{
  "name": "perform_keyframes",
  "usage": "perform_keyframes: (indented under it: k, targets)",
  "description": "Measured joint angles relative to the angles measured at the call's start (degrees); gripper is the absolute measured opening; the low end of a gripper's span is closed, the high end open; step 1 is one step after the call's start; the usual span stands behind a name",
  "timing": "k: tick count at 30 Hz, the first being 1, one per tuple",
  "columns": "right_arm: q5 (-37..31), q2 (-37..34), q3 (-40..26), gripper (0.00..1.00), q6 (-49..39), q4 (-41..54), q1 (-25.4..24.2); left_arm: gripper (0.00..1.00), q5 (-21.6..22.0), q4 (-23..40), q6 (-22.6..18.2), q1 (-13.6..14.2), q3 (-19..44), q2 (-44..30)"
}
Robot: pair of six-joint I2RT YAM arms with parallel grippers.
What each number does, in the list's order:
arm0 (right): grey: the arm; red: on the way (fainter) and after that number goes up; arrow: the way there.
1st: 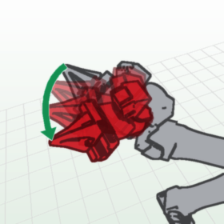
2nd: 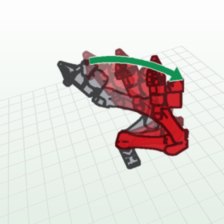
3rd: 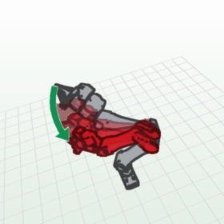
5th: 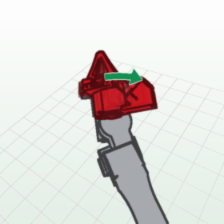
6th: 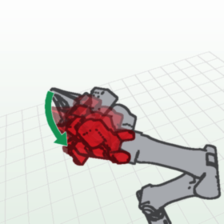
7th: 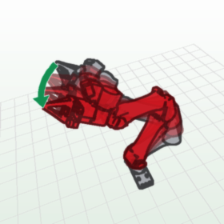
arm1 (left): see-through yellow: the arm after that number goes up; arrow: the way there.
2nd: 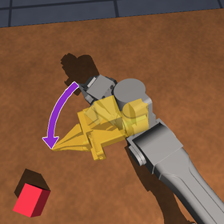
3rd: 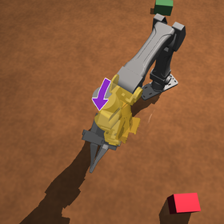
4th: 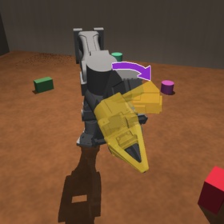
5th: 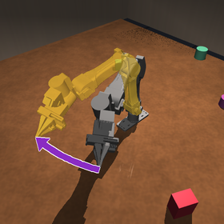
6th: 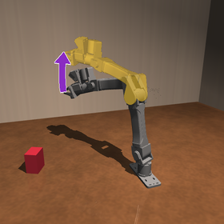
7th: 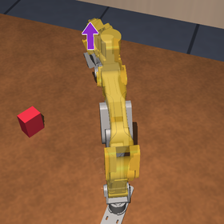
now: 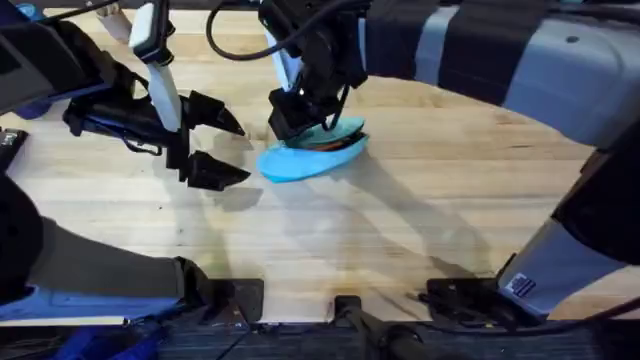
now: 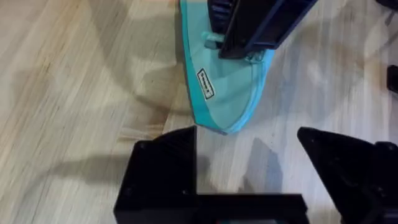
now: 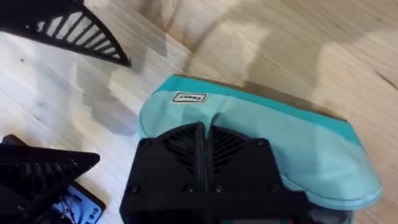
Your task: Unzip the bag, pick up the pens from the table one at a time and place them inside, then zip the bag closed.
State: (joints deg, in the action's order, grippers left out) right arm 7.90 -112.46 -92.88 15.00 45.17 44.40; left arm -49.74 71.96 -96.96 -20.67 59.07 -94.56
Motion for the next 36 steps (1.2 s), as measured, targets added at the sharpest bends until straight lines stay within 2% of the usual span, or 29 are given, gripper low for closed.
perform_keyframes:
  k: [7, 16, 26, 36]
  targets:
    - [0.02, 1.65, 0.0, 0.031, -0.01, 0.2, 0.04, 0.994, 0.0, -0.01, -0.12, 0.0, 0.0, -0.01]
    - [2.21, 8.43, 0.0, 0.031, -0.01, -1.36, 0.96, 0.994, 0.0, -0.02, -0.12, 0.0, 0.0, 0.01]
    - [2.43, 8.68, 0.0, 0.031, -0.01, -1.4, 0.96, 0.995, -0.2, 1.13, -0.13, 0.0, 0.0, 0.01]
    - [2.43, 8.68, 0.0, 0.031, -0.01, -1.4, 0.96, 0.994, -4.06, 1.86, -0.14, 0.01, 0.0, 0.0]
